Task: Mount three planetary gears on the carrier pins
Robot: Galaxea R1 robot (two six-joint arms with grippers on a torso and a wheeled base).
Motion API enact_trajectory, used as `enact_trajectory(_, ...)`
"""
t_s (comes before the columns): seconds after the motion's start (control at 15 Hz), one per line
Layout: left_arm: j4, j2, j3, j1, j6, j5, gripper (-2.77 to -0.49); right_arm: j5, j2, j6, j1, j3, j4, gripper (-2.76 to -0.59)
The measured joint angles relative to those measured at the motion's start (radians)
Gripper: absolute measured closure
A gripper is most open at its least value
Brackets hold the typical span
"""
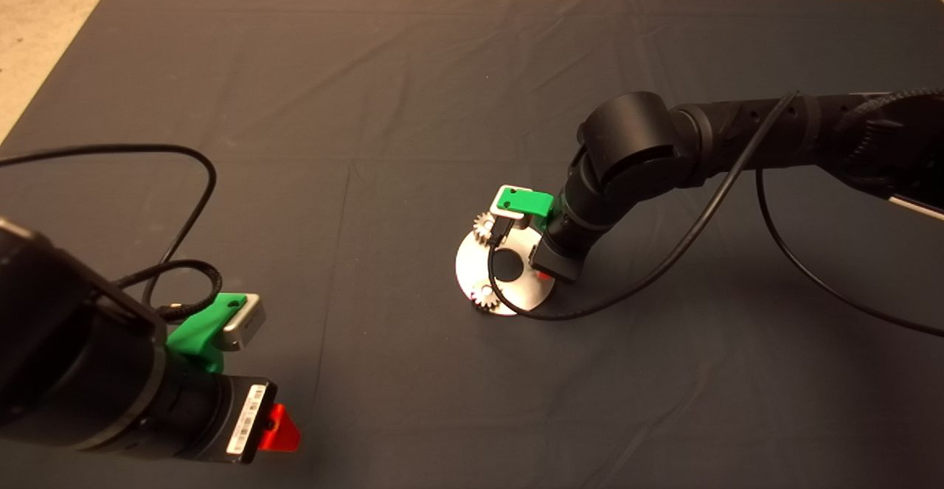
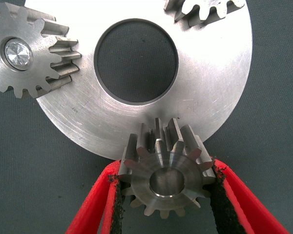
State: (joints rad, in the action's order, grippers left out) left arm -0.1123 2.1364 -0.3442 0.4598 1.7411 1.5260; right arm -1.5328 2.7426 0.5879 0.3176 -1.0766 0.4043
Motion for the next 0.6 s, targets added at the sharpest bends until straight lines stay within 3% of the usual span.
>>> enact_trajectory(0.6,0.0,0.0,0.0,0.0,0.0,0.0,-2.3,0.001,0.0,0.0,0.001,-0.003,0.025,-1.05)
